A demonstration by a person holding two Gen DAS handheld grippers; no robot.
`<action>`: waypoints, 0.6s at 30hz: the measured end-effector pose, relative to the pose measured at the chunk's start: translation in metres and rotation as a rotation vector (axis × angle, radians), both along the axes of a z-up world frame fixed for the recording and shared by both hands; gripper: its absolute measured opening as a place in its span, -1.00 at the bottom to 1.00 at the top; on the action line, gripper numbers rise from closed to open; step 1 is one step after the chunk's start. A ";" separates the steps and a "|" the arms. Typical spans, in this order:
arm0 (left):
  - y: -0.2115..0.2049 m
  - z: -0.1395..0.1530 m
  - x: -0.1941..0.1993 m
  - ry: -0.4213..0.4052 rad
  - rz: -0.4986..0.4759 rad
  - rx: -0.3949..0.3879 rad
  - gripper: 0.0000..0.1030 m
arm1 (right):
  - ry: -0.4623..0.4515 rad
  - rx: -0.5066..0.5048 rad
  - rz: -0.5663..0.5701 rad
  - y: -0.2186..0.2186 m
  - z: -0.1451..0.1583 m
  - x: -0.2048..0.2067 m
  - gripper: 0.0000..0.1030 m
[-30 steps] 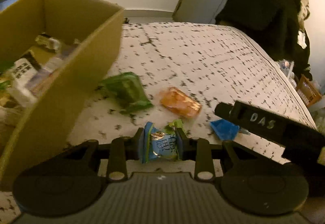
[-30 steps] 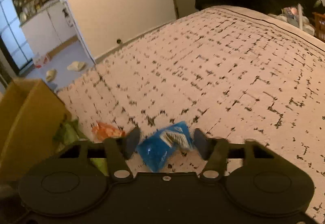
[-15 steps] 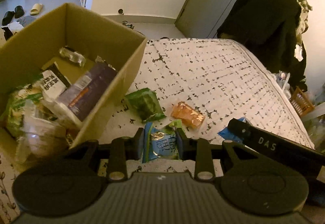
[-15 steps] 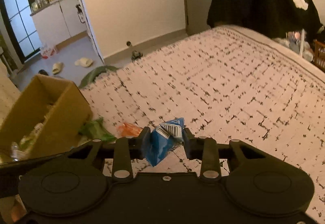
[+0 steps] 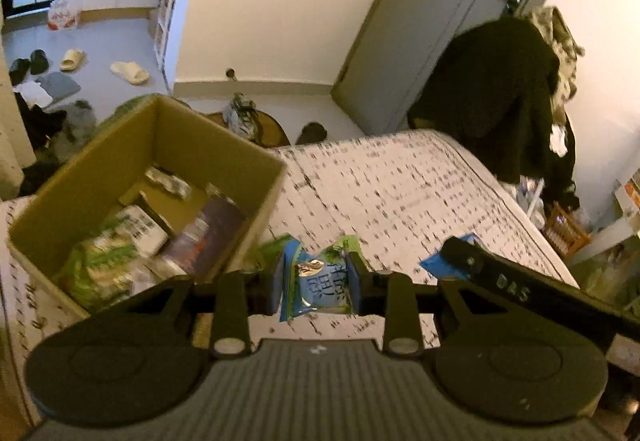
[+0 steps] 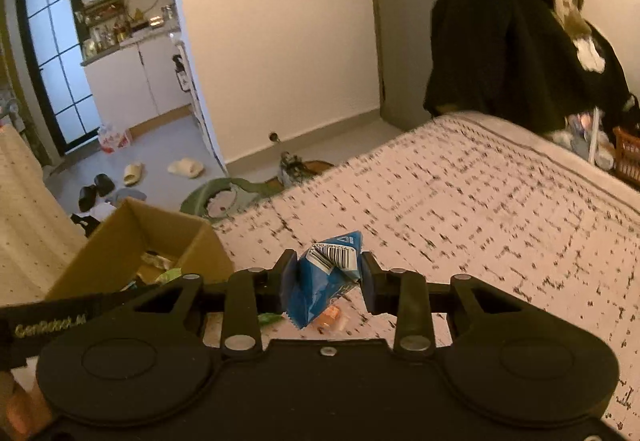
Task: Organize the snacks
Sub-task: 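Carry both held blue packets toward the cardboard box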
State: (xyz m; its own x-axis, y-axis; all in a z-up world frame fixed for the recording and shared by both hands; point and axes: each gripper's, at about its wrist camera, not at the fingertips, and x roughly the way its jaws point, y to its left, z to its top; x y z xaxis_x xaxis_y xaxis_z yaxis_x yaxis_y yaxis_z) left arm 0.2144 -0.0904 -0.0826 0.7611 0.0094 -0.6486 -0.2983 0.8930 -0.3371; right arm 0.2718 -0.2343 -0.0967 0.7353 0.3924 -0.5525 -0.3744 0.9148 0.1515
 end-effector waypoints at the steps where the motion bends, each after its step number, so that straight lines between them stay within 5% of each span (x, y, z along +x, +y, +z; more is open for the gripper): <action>1: 0.003 0.003 -0.002 -0.006 0.006 0.003 -0.40 | -0.013 -0.001 0.009 0.004 0.004 -0.003 -0.36; 18: 0.076 0.028 -0.026 -0.058 0.109 0.026 -0.40 | -0.120 0.016 0.180 0.079 0.022 -0.027 -0.36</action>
